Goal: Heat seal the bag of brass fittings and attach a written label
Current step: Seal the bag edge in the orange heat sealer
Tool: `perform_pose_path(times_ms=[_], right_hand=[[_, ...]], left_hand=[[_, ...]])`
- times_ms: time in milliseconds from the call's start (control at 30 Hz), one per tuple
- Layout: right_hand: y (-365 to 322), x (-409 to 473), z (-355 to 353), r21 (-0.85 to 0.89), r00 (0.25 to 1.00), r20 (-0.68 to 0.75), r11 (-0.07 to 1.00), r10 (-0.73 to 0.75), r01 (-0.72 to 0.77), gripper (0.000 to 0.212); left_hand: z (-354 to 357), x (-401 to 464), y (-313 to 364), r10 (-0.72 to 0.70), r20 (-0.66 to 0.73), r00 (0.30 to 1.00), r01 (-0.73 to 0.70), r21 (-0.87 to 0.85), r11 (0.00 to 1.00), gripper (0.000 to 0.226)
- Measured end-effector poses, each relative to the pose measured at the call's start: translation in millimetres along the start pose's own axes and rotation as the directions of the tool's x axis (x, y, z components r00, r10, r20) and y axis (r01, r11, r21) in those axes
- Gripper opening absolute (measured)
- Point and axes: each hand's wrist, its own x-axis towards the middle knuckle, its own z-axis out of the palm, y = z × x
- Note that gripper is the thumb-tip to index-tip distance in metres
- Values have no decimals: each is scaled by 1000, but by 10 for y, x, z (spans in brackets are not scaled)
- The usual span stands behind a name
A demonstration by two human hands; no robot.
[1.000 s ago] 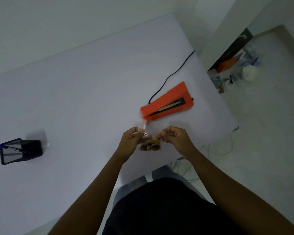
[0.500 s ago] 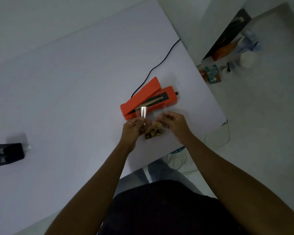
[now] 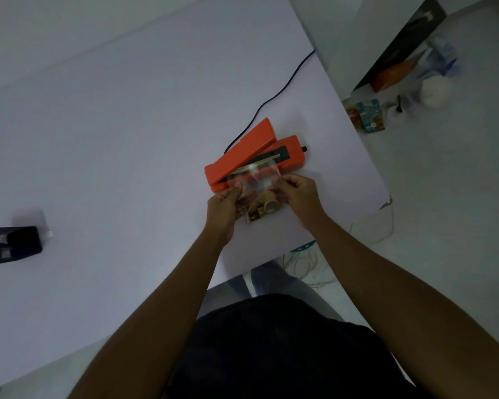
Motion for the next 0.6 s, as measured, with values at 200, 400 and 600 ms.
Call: perform_pose_path(times_ms=[200,400,600], right_hand=[[-58,23,53,-57,998,-64,998,-27,23,24],[-46,90,115,-92,988,-145,995,-49,36,33],[-42,78,151,-79,989,-138,996,-57,46,32]], left_hand=[[40,16,-10,-1,-35,999,1,-2,1000,29],[105,27,-3,-18,-89,996,13,-53,998,27],[131,57,-20,-22,-170,985,8,-83,997,16]])
